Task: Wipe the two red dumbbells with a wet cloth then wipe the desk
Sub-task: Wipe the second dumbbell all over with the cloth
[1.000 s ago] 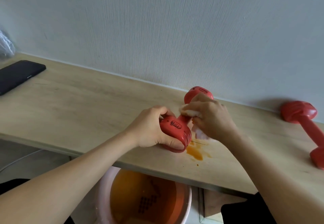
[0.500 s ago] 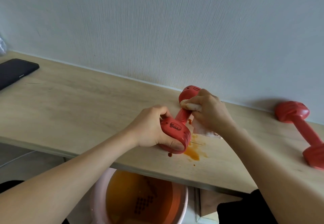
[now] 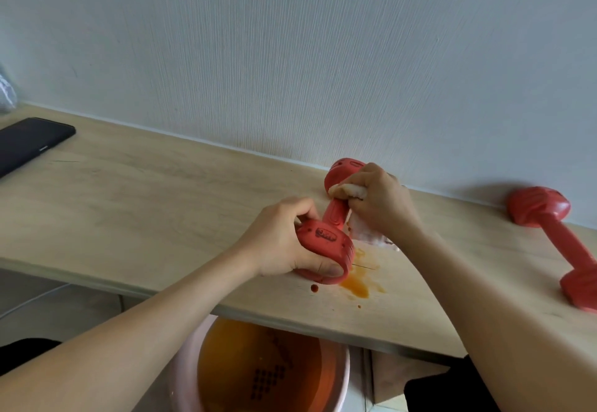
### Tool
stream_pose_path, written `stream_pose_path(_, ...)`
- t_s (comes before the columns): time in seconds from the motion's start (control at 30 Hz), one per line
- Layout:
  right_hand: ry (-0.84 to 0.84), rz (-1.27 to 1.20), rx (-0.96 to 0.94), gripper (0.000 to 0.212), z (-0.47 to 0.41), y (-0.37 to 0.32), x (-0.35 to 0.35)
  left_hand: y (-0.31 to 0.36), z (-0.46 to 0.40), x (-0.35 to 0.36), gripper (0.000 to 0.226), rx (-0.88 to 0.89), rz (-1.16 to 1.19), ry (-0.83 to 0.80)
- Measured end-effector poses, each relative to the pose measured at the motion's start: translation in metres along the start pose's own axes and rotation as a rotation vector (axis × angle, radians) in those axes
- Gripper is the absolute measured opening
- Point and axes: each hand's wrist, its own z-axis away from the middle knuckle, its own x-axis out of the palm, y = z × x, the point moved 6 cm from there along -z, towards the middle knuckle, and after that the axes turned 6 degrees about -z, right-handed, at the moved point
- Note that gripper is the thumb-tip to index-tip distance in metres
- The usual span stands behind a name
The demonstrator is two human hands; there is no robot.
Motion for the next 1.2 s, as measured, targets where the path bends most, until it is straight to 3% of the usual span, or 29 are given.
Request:
stream_pose_path(0.1, -0.057, -0.057, -0.025, 0.026, 0.008, -0.004, -0.002, -0.002, -0.001, 0.001, 0.056, 0.004, 0.013, 0.004)
stream_pose_path(0.23, -0.289, -0.32, -0.042, 0.031, 0.034, -0.019, -0.001, -0.005, 0.003, 0.002, 0.059, -0.019, 0.032, 0.012)
stream_pose_path(0.3, -0.292, -0.318, -0.042, 0.028, 0.034, -0.02, 0.001, -0.005, 0.003, 0.002, 0.059, -0.023, 0.032, 0.013)
stream_pose_path(0.37, -0.202, -0.218, -0.05, 0.021, 0.021, -0.016, 0.001, -0.005, 0.002, 0.001, 0.058, -0.025, 0.038, 0.008)
stream_pose_path(0.47, -0.057, 0.122, -0.015, 0.019, -0.002, -0.008, -0.004, -0.002, 0.002, 0.002, 0.057, 0.003, 0.054, -0.004)
stream_pose_path(0.53, -0.068, 0.341, -0.065, 0.019, -0.01, -0.012, 0.001, -0.001, 0.002, 0.004, 0.057, -0.006, 0.059, 0.003)
stream_pose_path(0.7, -0.241, 0.564, -0.167, 0.014, -0.011, -0.03, 0.009, -0.003, 0.002, 0.005, 0.053, -0.024, 0.073, 0.033)
stream_pose_path(0.87, -0.621, 0.474, -0.326, 0.023, 0.004, -0.051, 0.009, -0.002, 0.008, 0.005, 0.057, -0.021, 0.071, 0.069)
stream_pose_path(0.93, -0.562, 0.46, -0.297, 0.024, -0.002, -0.046, 0.008, -0.001, 0.007, 0.005, 0.057, -0.014, 0.067, 0.066)
stream_pose_path(1.07, -0.274, 0.471, -0.143, 0.02, -0.021, -0.022, 0.004, -0.002, 0.005, 0.006, 0.055, -0.031, 0.098, 0.064)
stream_pose_path(1.2, -0.215, 0.451, -0.196, 0.025, -0.011, -0.016, 0.01, -0.002, 0.004, 0.006, 0.055, -0.033, 0.1, 0.06)
